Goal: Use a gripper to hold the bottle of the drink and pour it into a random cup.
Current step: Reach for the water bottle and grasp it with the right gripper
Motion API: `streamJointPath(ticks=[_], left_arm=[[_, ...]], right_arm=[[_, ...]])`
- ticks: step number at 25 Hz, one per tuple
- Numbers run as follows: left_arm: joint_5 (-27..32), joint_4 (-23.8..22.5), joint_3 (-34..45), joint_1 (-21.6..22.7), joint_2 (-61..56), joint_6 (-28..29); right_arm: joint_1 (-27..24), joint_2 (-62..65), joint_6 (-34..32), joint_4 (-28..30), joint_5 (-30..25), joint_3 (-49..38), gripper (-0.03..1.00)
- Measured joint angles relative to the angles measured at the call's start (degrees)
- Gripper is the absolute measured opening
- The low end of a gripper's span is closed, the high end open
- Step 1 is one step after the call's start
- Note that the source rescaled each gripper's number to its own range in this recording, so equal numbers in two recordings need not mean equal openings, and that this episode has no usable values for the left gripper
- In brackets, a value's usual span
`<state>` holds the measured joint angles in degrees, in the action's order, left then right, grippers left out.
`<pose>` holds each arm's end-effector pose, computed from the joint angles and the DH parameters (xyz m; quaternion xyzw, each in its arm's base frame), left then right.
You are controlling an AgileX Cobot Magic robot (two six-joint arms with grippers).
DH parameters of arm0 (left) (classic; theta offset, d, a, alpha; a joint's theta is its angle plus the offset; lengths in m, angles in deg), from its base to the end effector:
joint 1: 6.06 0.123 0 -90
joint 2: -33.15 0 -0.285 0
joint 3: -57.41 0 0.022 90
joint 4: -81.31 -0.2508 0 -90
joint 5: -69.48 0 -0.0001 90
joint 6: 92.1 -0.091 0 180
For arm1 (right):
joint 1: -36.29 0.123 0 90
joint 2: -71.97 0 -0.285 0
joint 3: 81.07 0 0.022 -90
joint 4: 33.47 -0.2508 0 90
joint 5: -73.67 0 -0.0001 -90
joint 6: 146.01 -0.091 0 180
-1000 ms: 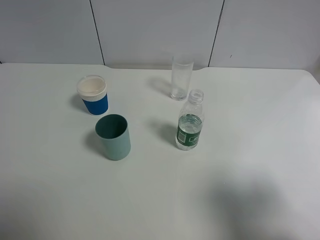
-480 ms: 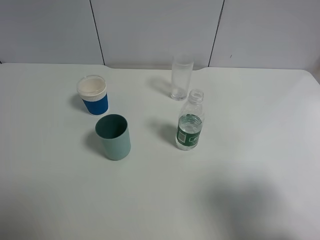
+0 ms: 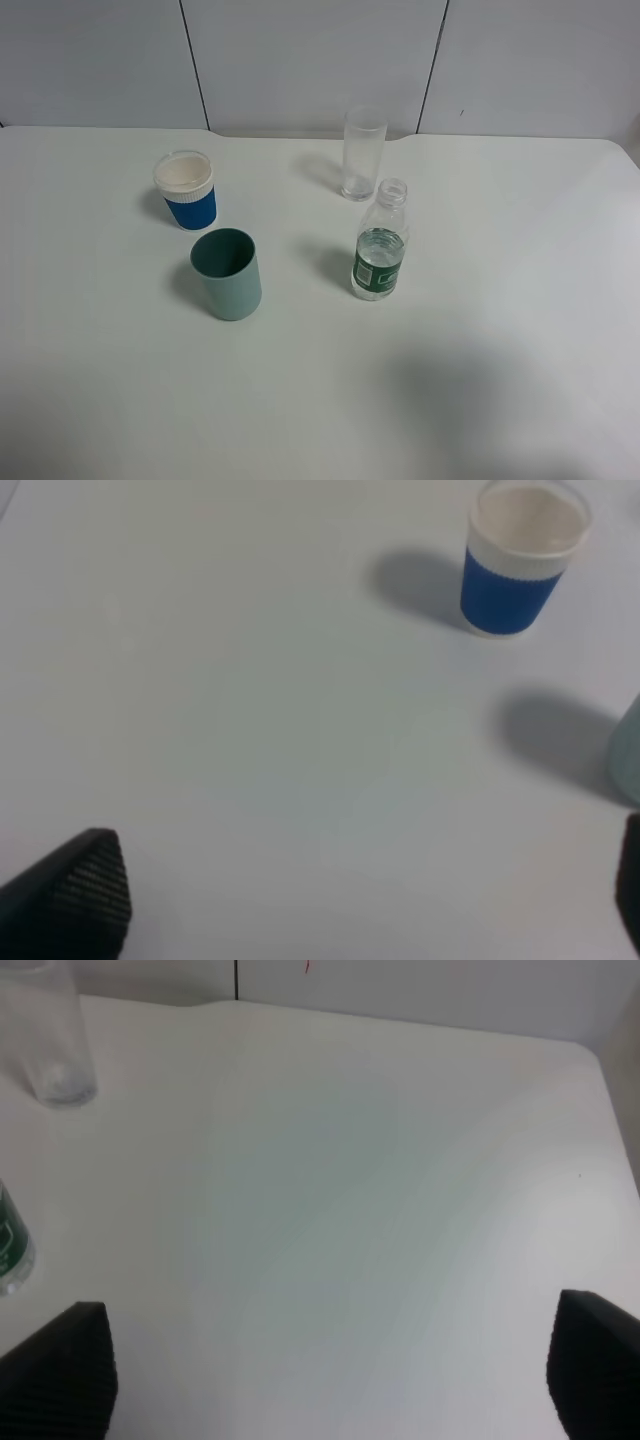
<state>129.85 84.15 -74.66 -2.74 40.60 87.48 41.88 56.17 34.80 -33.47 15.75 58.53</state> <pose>-0.0066 -0.0043 0.2810 -0.0203 0.8464 -0.0074 0.5321 0.0049 0.0005 0.3211 -0.0468 0.8379 0.0227 0.5433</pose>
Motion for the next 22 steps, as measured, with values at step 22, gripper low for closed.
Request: streamJointPath(ticks=[22], left_arm=[[0.0,0.0,0.0,0.0,0.0,0.0]], right_arm=[[0.0,-40.3,12.0,-9.1,9.9,6.7,0.86]])
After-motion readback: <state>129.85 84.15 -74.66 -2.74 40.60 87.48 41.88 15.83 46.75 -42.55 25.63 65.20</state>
